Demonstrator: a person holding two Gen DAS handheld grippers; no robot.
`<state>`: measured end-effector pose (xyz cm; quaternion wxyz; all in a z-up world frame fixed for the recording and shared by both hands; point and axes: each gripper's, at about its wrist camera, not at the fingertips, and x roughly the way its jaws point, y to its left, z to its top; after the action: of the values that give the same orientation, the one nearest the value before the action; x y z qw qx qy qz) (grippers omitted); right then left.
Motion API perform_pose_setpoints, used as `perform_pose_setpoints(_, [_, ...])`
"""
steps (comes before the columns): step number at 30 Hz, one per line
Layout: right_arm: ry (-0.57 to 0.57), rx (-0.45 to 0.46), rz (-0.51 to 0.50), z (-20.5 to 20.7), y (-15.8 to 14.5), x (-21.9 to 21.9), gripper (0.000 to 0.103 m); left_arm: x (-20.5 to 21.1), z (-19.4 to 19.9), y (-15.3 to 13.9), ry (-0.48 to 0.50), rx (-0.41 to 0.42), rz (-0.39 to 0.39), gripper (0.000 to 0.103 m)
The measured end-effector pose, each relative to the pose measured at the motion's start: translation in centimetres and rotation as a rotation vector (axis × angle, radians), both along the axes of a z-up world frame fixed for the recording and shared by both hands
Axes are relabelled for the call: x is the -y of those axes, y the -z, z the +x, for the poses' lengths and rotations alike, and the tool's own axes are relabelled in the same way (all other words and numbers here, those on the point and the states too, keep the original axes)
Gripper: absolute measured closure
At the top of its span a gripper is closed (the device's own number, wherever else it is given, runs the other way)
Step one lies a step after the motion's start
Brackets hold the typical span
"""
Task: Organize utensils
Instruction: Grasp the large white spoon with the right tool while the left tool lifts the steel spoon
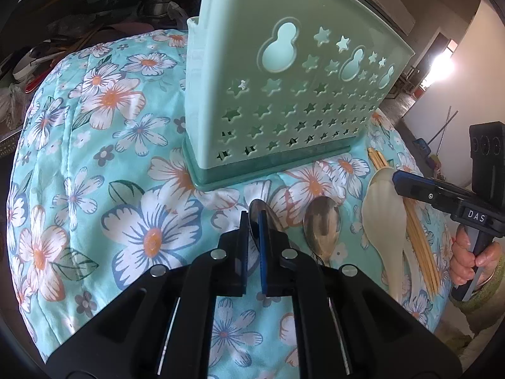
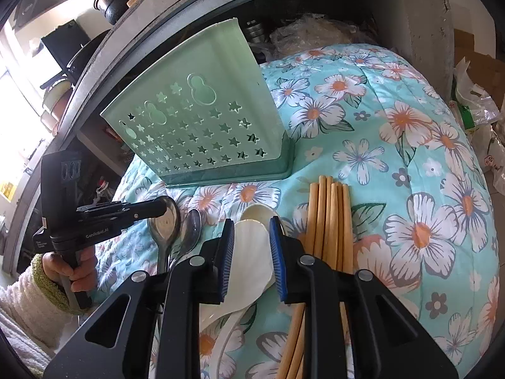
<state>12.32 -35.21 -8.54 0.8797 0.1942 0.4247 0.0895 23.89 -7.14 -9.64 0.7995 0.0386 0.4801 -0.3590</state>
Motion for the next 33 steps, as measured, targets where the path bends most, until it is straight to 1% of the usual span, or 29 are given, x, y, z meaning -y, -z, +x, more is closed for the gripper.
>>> perform_pose_setpoints(3, [-0.002,-0.019,-0.015,0.5,0.4,0.0,0.08,-0.4,-0.1,-0.1,-0.002,0.001,0.005,0.098])
perform_pose_setpoints(7, [-0.011,-0.051,-0.011,0.9,1.3,0.1,0.08,-0.7,-0.3,-0.2,-0.004,0.003,0.009,0.098])
perform_pose_setpoints(10, [-0.026,-0.074,0.015,1.1,1.7,-0.1,0.08,-0.7,-0.3,-0.1,-0.009,0.001,0.005,0.098])
perform_pose_setpoints(12, [-0.034,-0.078,0.005,1.1,2.0,-0.3,0.08,-0.9,-0.3,0.0,-0.013,-0.002,0.003,0.098])
perform_pose_setpoints(14, [-0.038,-0.08,-0.007,1.0,2.1,-0.6,0.088,-0.9,-0.3,0.1,-0.017,-0.004,0.0,0.098])
perform_pose_setpoints(16, [-0.044,-0.079,-0.007,0.9,2.0,-0.7,0.093,-0.9,-0.3,0.0,-0.019,-0.002,0.001,0.098])
perform_pose_setpoints(19, [-0.059,-0.061,-0.002,0.6,1.4,-1.0,0.097,-0.7,-0.5,-0.2,-0.022,0.009,0.007,0.098])
perform_pose_setpoints(25, [-0.074,-0.022,0.038,-0.2,-0.4,-1.0,0.1,-1.3,-1.1,-1.3,-0.047,0.017,-0.001,0.101])
perform_pose_setpoints(29, [-0.074,0.01,0.042,-0.9,-1.8,-1.0,0.1,-2.2,-1.8,-2.7,-0.062,0.04,-0.006,0.101])
perform_pose_setpoints(33, [-0.073,0.046,0.044,-1.7,-3.3,-1.1,0.1,-3.1,-2.9,-4.7,-0.081,0.085,-0.017,0.102])
